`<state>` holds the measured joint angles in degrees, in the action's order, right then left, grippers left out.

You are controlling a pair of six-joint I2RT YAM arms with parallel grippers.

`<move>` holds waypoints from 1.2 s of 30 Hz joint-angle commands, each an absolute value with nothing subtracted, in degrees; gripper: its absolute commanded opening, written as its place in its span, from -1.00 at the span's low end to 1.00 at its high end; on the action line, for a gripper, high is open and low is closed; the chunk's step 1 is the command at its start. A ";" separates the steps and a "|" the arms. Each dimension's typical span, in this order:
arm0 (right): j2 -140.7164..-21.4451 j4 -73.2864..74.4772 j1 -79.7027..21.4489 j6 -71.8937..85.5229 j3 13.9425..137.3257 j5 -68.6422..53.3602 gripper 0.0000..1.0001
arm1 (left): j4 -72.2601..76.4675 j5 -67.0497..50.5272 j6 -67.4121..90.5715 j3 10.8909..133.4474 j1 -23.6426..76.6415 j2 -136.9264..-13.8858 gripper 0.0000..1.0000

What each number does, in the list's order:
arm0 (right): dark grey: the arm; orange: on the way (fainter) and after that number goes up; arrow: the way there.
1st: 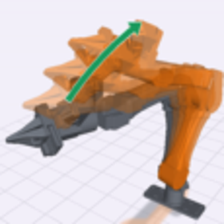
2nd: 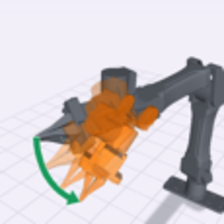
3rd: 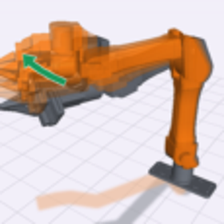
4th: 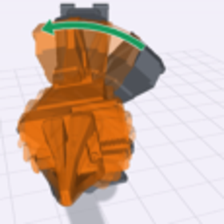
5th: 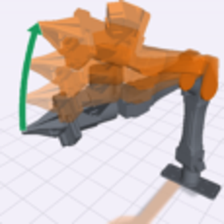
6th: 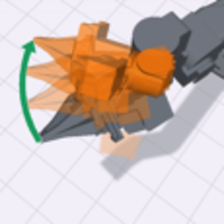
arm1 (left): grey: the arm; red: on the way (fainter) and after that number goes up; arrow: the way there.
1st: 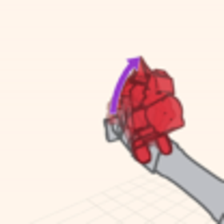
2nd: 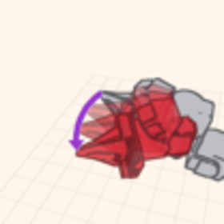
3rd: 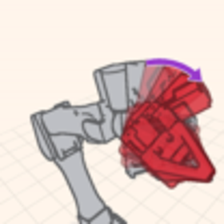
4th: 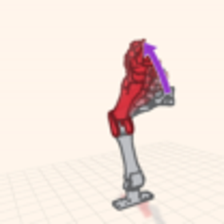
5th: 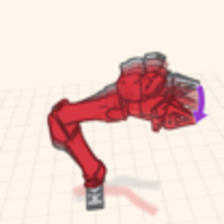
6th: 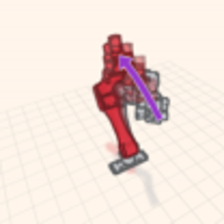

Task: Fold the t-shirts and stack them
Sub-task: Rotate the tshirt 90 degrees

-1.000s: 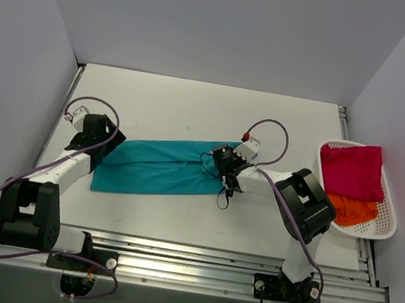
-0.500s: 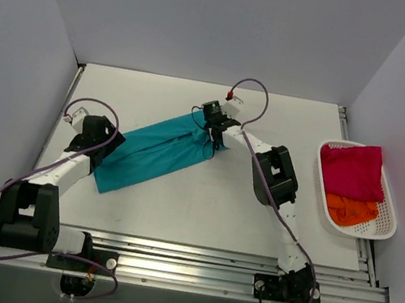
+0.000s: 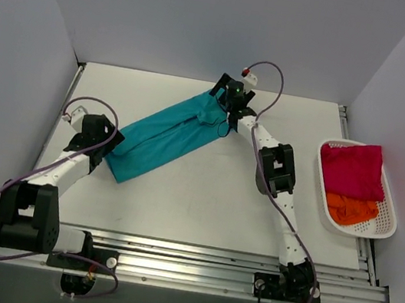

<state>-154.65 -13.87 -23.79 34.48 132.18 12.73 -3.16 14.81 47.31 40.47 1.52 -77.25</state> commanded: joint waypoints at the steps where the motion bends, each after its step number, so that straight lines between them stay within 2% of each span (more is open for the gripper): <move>1: -148.81 -27.90 -24.61 27.87 127.02 9.76 1.00 | -1.14 16.00 46.76 41.22 1.06 -76.02 0.84; 5: -138.62 -32.17 -24.70 23.03 120.77 12.03 1.00 | -1.23 15.73 46.67 41.84 1.14 -76.90 0.84; 9: -127.03 -29.36 -25.57 28.28 110.07 14.76 0.99 | -1.58 16.69 46.67 42.10 1.14 -76.64 0.83; 13: -113.24 -29.70 -34.41 35.40 91.18 17.84 0.99 | -2.28 17.31 46.84 42.28 0.97 -76.03 0.83; 17: -107.50 -32.07 -42.68 45.22 72.04 17.50 1.00 | -2.90 17.23 47.20 41.93 0.79 -75.06 0.84; 20: -106.96 -34.02 -48.14 51.21 66.20 15.91 0.99 | -4.22 17.40 47.64 42.45 0.53 -74.27 0.84; 29: -116.10 -28.21 -58.44 55.98 72.68 10.99 0.99 | -11.07 18.37 48.87 47.37 -2.11 -70.23 0.92; 36: -123.92 -23.91 -61.35 57.39 81.99 7.65 0.99 | -11.95 11.17 47.99 47.03 -9.13 -69.52 0.93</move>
